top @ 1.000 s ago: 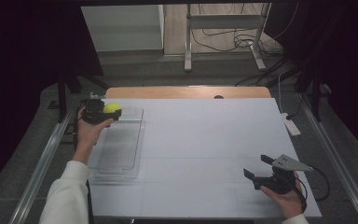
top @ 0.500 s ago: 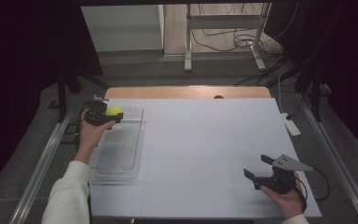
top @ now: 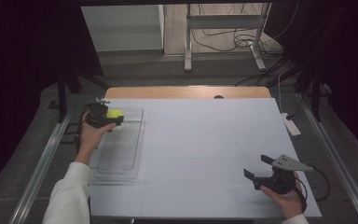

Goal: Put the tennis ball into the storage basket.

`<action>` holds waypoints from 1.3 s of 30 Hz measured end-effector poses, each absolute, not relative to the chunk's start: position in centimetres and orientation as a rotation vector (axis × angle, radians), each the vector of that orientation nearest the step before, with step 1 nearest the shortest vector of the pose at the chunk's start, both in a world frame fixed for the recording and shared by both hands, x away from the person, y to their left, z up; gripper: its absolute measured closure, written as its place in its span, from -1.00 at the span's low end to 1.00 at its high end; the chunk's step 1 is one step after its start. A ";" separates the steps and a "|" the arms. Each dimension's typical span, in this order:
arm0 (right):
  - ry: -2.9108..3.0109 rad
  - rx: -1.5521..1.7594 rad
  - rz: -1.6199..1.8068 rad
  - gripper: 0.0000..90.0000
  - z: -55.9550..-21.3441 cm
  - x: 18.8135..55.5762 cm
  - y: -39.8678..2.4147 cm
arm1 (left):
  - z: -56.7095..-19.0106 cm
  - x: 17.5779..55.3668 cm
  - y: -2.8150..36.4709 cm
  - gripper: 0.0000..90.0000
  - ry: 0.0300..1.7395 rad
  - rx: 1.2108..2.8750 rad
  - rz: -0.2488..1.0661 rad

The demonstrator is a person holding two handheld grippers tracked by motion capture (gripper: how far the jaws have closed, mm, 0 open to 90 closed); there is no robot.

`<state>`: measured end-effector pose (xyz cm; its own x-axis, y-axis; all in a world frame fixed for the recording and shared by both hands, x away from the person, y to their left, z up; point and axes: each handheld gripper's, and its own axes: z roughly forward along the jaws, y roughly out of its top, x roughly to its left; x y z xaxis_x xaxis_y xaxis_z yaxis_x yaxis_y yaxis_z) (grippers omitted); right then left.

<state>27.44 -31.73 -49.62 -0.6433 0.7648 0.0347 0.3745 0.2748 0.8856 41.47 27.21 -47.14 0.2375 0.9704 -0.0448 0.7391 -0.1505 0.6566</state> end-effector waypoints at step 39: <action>2.152 1.030 1.325 -0.79 -49.7 27.5 -31.8 | -49.6 42.3 26.3 -0.41 1.617 2.073 0.485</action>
<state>27.49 -31.79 -49.67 -0.6432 0.7649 0.0352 0.3759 0.2753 0.8848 42.29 26.27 -49.55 0.2452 0.9695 -0.0065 0.8057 -0.2000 0.5576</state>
